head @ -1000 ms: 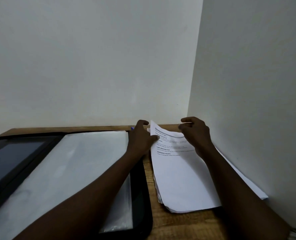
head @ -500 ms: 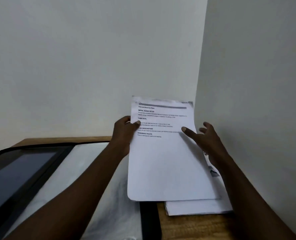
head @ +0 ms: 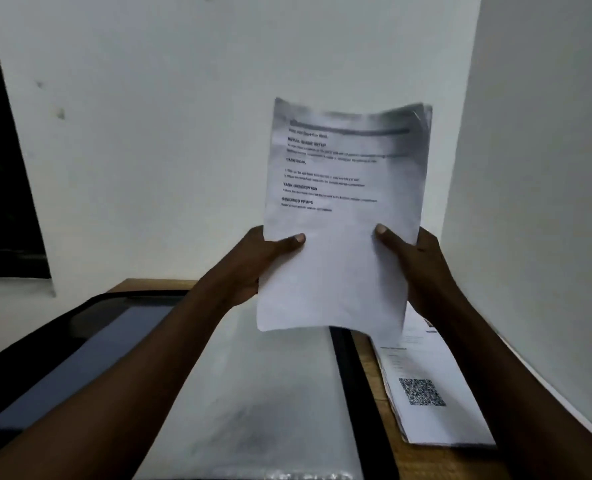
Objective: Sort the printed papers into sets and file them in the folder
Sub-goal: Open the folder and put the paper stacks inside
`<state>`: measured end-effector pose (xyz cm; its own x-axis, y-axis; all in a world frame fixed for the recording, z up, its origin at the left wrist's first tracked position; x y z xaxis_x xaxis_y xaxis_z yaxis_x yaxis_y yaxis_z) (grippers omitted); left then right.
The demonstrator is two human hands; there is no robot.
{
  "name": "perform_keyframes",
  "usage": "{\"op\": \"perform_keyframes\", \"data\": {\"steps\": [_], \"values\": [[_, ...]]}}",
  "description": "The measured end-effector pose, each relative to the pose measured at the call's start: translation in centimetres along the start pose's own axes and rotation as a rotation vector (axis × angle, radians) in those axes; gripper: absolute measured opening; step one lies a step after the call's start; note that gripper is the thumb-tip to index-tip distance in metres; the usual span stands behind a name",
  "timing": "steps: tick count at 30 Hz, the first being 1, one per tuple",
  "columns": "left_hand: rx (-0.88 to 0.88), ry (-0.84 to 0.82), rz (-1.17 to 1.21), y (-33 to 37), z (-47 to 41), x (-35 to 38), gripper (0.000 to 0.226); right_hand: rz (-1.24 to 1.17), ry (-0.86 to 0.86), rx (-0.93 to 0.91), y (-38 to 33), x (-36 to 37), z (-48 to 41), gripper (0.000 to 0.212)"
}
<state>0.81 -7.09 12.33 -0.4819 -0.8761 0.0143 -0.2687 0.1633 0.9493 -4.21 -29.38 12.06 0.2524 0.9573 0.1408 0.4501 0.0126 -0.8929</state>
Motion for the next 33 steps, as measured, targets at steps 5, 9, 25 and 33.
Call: {"op": "perform_keyframes", "data": {"steps": [5,9,25,33], "values": [[0.178,0.199,-0.138,0.4,0.6,-2.0,0.028,-0.008,-0.065,-0.090,-0.4,3.2,0.3,0.021],[0.198,0.265,-0.142,-1.3,1.7,-3.7,0.041,-0.005,-0.051,-0.052,1.5,3.5,0.6,0.023],[0.125,0.541,-0.100,-5.0,0.6,-5.8,0.025,0.338,-0.275,0.242,9.2,2.5,1.3,0.022],[0.047,0.629,-0.185,-5.1,-0.3,-7.8,0.031,0.383,-0.432,0.379,8.8,2.5,1.7,0.018]]}}
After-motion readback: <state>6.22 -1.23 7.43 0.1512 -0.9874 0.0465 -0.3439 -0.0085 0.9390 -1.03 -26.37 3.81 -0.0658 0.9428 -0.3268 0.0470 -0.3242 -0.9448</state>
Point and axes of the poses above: each hand's wrist, its own z-axis away from the middle knuckle, its own x-axis out of the palm, y = z × x, the point moved 3 cm from there along -z, towards the middle knuckle, and after that the axes turned 2 degrees about x, right-handed, at the moved point
